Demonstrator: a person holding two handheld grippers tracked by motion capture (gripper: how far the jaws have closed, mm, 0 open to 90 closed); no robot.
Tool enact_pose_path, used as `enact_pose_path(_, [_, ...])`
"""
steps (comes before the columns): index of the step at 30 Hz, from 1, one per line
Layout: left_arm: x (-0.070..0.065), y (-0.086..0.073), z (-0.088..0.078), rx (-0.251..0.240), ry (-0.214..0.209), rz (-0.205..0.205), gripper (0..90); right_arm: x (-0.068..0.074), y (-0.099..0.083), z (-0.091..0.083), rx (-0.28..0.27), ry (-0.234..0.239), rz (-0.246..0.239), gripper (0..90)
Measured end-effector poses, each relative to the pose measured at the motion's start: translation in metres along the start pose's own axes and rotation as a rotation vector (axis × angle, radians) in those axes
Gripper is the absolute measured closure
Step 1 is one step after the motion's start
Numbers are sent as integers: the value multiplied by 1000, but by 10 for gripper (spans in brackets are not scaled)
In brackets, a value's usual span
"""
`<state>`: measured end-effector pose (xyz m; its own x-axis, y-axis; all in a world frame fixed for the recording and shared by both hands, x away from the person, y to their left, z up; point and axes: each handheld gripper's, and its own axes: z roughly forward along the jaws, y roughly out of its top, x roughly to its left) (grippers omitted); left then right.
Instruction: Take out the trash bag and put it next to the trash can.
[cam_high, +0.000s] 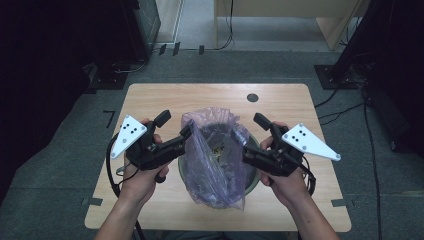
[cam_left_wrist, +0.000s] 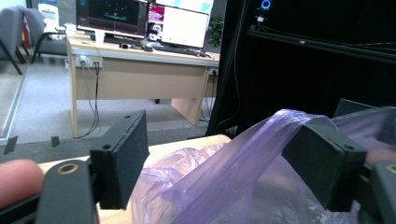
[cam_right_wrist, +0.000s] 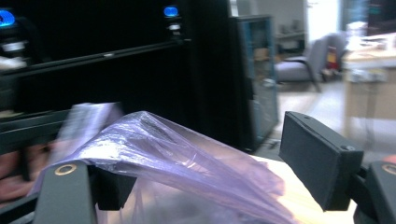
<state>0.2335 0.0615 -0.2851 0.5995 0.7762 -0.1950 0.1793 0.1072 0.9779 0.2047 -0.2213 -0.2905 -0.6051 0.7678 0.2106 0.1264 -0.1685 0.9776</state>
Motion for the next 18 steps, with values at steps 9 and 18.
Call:
enact_pose_path(9, [-11,2,6,-4,-80,35,767,22,-11,18,71,103,-49,146])
enact_pose_path(18, [-20,9,-5,-20,-281,-12,852,36,-24,57,190,1,-200,114])
